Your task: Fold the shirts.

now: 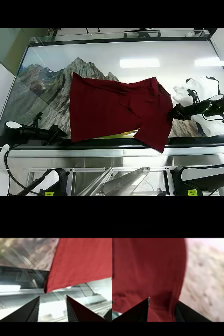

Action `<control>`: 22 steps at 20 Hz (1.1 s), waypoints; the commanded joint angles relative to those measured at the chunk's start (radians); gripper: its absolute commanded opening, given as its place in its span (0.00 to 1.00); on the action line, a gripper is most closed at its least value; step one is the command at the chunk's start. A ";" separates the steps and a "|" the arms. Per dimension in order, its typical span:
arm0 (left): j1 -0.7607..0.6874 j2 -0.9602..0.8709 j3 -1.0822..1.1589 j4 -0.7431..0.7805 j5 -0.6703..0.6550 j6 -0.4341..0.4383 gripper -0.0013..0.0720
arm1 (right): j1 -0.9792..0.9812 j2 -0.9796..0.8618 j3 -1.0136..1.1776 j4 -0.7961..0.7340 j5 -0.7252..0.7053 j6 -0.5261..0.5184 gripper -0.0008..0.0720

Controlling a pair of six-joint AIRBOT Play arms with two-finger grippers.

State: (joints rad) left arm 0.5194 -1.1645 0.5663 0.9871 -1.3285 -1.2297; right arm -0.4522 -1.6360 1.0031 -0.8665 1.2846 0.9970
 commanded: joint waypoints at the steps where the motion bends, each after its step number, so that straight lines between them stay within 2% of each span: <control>1: -0.069 -0.069 -0.051 -0.042 0.098 0.035 0.49 | 0.019 -0.007 -0.001 0.048 -0.017 -0.018 0.55; 6: -0.250 -0.243 0.008 -0.193 0.187 0.093 0.49 | 0.019 -0.007 -0.001 0.071 -0.009 -0.024 0.55; 9: -0.293 -0.298 0.052 -0.196 0.168 0.093 0.48 | 0.018 -0.007 -0.001 0.059 0.007 -0.024 0.55; 10: -0.292 -0.299 0.056 -0.196 0.165 0.093 0.40 | 0.017 -0.007 -0.001 0.040 0.007 -0.019 0.55; 11: -0.291 -0.292 0.055 -0.195 0.165 0.094 0.25 | 0.017 -0.007 -0.001 0.020 0.007 -0.016 0.54; 12: -0.291 -0.281 0.055 -0.194 0.166 0.096 0.17 | 0.018 -0.009 -0.001 0.003 0.006 -0.012 0.54; 13: -0.291 -0.264 0.055 -0.194 0.166 0.096 0.09 | 0.018 -0.011 -0.001 0.003 0.007 -0.013 0.47; 14: -0.291 -0.245 0.055 -0.195 0.168 0.096 0.06 | 0.018 -0.011 -0.001 0.006 0.010 -0.013 0.39; 16: -0.282 -0.201 0.056 -0.200 0.169 0.096 0.06 | 0.018 -0.008 0.000 0.018 0.042 -0.017 0.08; 17: -0.267 -0.171 0.056 -0.209 0.163 0.096 0.06 | 0.016 -0.001 0.003 0.017 0.058 -0.017 0.04; 19: -0.207 -0.089 0.069 -0.269 0.114 0.112 0.06 | 0.003 0.042 0.018 0.029 0.089 -0.016 0.04; 21: -0.130 0.005 0.131 -0.375 -0.001 0.148 0.06 | -0.022 0.126 0.052 0.135 0.132 -0.020 0.04; 22: -0.099 0.052 0.173 -0.456 -0.073 0.182 0.06 | -0.038 0.186 0.075 0.243 0.172 -0.047 0.04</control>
State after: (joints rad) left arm 0.3435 -1.2224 0.6727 0.6960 -1.2423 -1.1030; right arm -0.4618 -1.5513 1.0382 -0.7918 1.3754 0.9791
